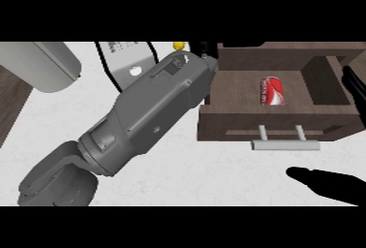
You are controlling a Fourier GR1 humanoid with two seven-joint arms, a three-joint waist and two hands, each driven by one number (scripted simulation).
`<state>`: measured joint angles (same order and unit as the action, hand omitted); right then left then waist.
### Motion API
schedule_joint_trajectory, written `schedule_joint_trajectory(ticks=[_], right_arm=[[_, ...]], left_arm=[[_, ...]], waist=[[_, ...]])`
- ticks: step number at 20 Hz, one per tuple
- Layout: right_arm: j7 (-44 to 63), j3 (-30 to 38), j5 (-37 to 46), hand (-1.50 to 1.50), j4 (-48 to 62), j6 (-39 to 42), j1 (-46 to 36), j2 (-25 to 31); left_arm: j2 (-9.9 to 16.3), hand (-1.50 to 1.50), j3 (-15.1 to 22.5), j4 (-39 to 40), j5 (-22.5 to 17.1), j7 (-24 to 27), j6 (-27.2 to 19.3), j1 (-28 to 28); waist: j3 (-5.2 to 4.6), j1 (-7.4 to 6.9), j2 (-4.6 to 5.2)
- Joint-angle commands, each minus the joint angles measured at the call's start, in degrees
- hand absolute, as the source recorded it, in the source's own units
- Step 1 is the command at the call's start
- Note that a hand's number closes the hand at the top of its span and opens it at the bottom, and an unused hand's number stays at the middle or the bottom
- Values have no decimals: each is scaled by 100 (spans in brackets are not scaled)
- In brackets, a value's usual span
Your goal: Pick up the can, place it into the drawer and close the drawer
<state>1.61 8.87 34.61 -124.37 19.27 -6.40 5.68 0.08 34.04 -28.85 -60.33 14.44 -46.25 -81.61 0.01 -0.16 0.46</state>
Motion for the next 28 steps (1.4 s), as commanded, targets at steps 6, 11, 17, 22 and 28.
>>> schedule_joint_trajectory(ticks=[6,11,17,22,28], right_arm=[[-552,-797,1602,-150,2155,-895,-1186,201],[-847,-945,2226,-150,3462,-1184,-1825,515],[-669,-1135,3079,-150,4922,-2121,-2412,241],[-842,-957,3330,-150,6268,-2978,-2731,151],[-723,-775,3787,-150,7736,-3761,-3457,190]], left_arm=[[389,-150,-56,-211,310,-418,-36,66],[585,-150,71,-658,495,-593,-223,247],[1357,-150,30,-1093,560,-1079,254,529],[1317,-150,20,-1567,816,-1053,-186,889],[1680,-150,30,-2337,928,-1507,-373,1199]], waist=[[1,-97,-26],[0,-201,-43],[0,-271,-48],[3,-183,-35],[4,-290,-44]])
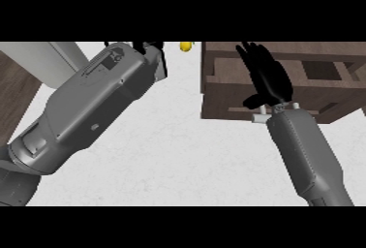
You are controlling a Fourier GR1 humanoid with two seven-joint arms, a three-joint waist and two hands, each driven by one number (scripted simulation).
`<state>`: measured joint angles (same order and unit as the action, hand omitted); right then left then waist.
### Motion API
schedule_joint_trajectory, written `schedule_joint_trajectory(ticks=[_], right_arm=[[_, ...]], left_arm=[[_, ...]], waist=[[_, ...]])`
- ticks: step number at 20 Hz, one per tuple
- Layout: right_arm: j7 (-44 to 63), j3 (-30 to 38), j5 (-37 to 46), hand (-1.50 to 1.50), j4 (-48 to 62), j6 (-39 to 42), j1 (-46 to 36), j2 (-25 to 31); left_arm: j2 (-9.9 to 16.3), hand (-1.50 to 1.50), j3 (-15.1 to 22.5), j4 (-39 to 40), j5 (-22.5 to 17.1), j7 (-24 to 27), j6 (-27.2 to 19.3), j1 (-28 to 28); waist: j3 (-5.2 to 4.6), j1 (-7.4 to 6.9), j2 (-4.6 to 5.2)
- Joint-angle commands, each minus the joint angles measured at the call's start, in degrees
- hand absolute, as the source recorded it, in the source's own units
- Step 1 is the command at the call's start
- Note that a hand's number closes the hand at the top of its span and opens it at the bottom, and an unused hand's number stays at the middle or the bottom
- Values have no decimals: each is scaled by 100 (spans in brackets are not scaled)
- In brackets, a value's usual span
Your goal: Pick up the can, place it into the drawer and close the drawer
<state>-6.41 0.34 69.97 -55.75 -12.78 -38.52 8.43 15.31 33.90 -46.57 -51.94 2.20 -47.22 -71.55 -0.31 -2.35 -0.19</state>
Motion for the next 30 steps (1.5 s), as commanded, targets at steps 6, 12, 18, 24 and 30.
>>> schedule_joint_trajectory(ticks=[6,12,18,24,30], right_arm=[[-112,521,197,-150,2003,-1458,-792,-39],[-207,709,304,-150,2888,-1970,-1414,22],[-209,941,375,-150,3598,-2513,-1925,258],[17,1048,449,-150,3981,-2556,-2612,447],[192,1089,494,-150,4226,-2445,-3053,521]], left_arm=[[686,-150,-98,-643,168,-481,211,184],[725,-150,-121,-940,316,-694,-33,307],[855,-150,-89,-1444,391,-842,-48,566],[931,-150,-48,-1786,557,-960,-264,613],[1116,-150,-95,-1919,602,-1108,-184,697]], waist=[[41,-119,101],[43,-128,118],[46,-241,165],[45,-361,191],[44,-394,202]])
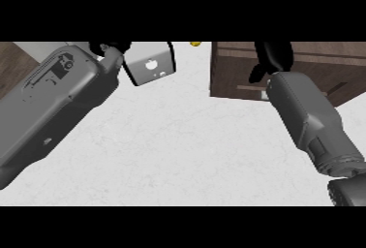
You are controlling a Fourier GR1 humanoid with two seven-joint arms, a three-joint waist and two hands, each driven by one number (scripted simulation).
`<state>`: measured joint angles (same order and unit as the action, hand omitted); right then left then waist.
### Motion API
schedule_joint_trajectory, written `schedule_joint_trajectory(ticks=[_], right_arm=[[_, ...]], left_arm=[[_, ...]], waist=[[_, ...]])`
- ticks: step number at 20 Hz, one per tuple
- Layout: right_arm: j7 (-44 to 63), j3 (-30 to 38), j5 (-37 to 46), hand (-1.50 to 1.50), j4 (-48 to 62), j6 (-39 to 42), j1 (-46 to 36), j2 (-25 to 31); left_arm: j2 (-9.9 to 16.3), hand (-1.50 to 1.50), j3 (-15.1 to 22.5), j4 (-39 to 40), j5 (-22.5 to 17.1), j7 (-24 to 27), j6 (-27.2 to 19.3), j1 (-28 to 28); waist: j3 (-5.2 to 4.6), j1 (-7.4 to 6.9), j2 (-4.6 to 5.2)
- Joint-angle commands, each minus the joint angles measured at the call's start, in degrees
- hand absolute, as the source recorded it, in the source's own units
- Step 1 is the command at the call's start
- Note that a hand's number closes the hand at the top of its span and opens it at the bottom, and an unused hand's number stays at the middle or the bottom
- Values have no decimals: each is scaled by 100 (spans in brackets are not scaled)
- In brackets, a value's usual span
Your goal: Pick up the can, place it into the drawer and close the drawer
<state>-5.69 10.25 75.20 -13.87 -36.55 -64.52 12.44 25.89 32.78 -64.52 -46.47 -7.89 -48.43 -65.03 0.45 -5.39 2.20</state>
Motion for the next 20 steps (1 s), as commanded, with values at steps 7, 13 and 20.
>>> schedule_joint_trajectory(ticks=[7,13,20], right_arm=[[-619,519,-550,-150,260,582,-746,68],[-1271,1856,-1981,-150,232,1087,-710,-254],[-1795,2381,-2504,-150,276,1596,-782,-62]], left_arm=[[106,-150,-72,-298,34,-155,105,116],[152,-150,-36,-500,64,-106,90,340],[281,-150,-36,-752,129,-358,-51,313]], waist=[[-23,-113,-5],[4,-191,-30],[-20,-117,-47]])
